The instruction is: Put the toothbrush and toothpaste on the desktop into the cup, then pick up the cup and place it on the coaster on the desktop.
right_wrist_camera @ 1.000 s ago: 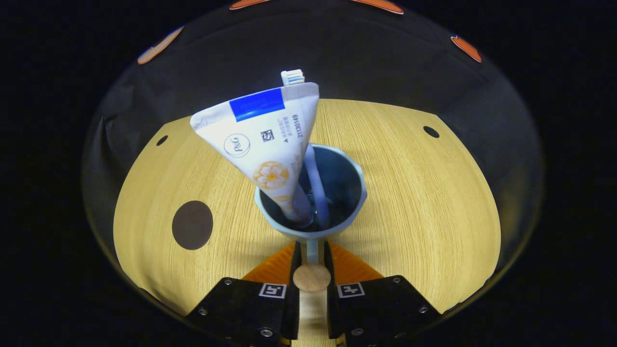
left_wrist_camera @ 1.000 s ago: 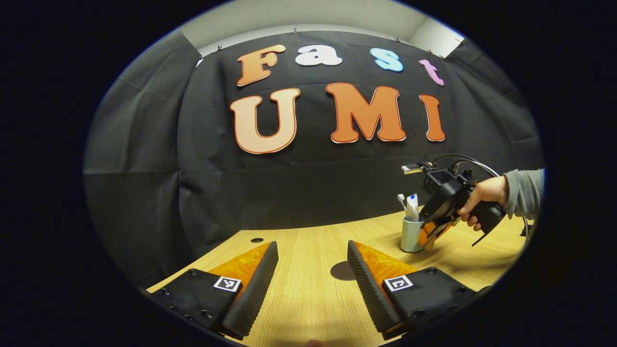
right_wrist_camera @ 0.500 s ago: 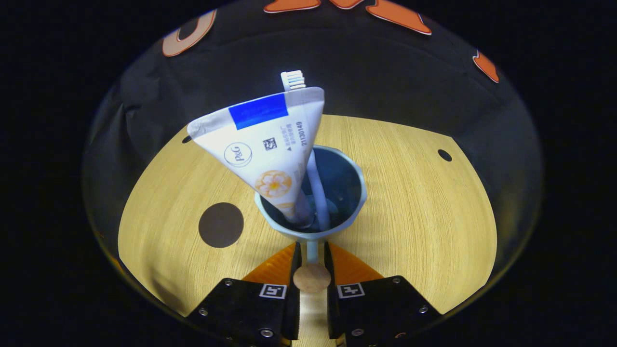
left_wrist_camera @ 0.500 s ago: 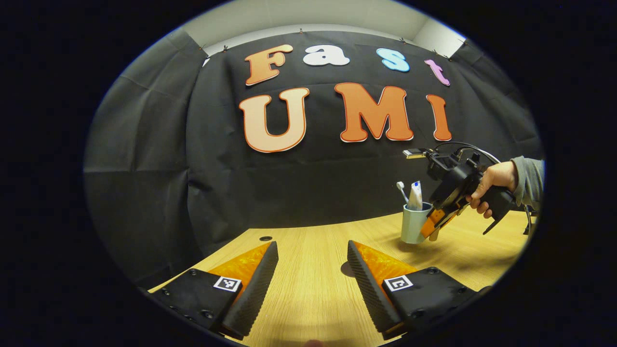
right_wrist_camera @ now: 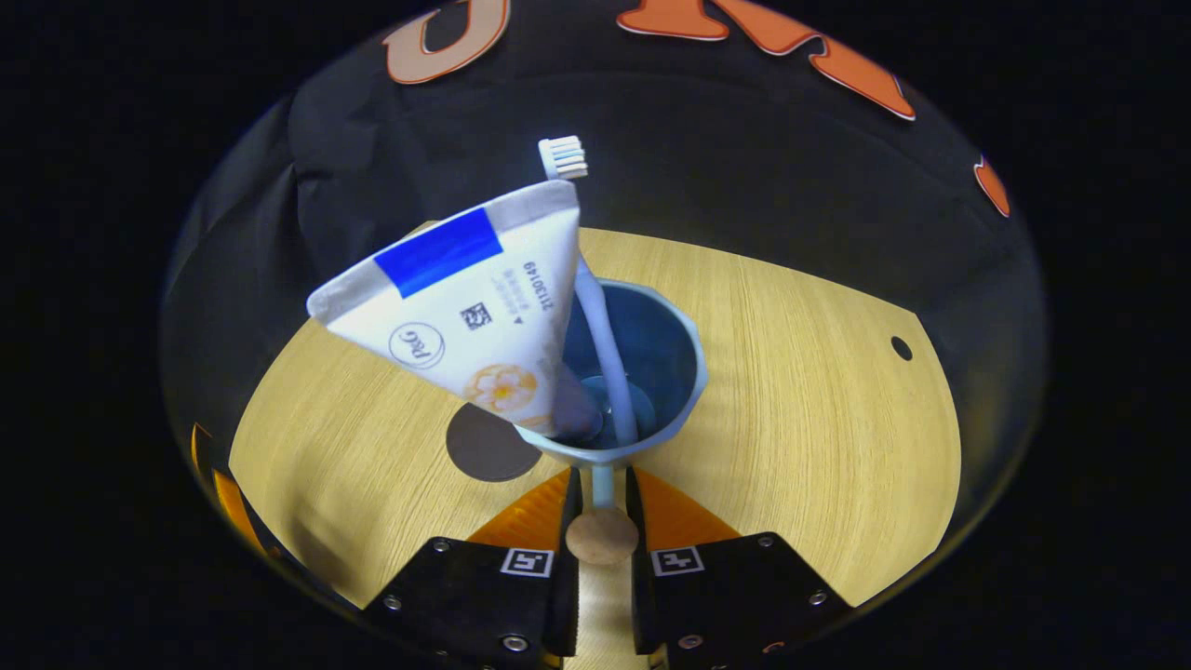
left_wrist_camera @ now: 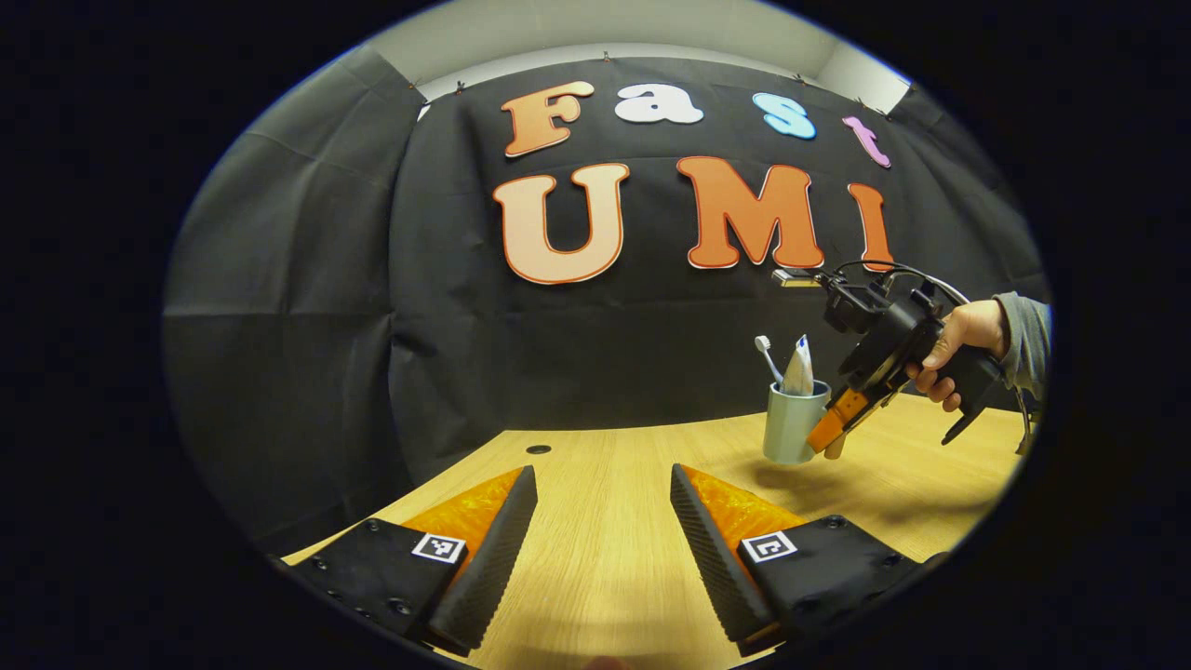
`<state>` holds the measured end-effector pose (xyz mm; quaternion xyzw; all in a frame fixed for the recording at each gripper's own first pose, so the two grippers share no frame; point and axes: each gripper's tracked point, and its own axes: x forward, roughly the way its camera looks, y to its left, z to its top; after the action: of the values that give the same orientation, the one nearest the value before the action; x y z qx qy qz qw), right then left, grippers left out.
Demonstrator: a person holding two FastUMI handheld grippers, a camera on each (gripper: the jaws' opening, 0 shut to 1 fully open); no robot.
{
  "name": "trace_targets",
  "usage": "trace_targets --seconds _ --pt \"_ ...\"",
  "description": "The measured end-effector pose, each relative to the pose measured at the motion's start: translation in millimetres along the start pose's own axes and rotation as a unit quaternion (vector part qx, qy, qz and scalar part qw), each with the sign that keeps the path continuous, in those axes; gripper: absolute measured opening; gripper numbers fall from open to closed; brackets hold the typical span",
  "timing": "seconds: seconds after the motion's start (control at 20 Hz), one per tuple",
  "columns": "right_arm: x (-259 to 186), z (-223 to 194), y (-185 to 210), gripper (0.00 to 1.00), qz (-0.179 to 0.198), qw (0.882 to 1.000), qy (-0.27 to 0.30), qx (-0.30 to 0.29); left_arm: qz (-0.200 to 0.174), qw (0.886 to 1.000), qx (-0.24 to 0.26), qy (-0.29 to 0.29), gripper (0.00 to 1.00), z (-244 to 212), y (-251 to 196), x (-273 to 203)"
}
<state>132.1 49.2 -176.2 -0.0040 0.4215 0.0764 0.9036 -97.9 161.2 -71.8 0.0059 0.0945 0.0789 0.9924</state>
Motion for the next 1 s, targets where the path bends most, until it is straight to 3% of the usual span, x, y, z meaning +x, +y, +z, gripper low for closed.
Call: trace_targets --seconds 0.6,1.0 --pt "2.2 -2.3 -0.4 0.24 0.039 0.998 0.019 -0.049 0.024 1.000 -0.011 0.016 0.92 -15.7 30.8 -8.6" --pt "-5.8 -3.4 -5.9 0.24 0.041 0.995 0.053 -0.069 0.034 0.999 -0.011 0.031 0.92 -25.6 41.1 -8.8"
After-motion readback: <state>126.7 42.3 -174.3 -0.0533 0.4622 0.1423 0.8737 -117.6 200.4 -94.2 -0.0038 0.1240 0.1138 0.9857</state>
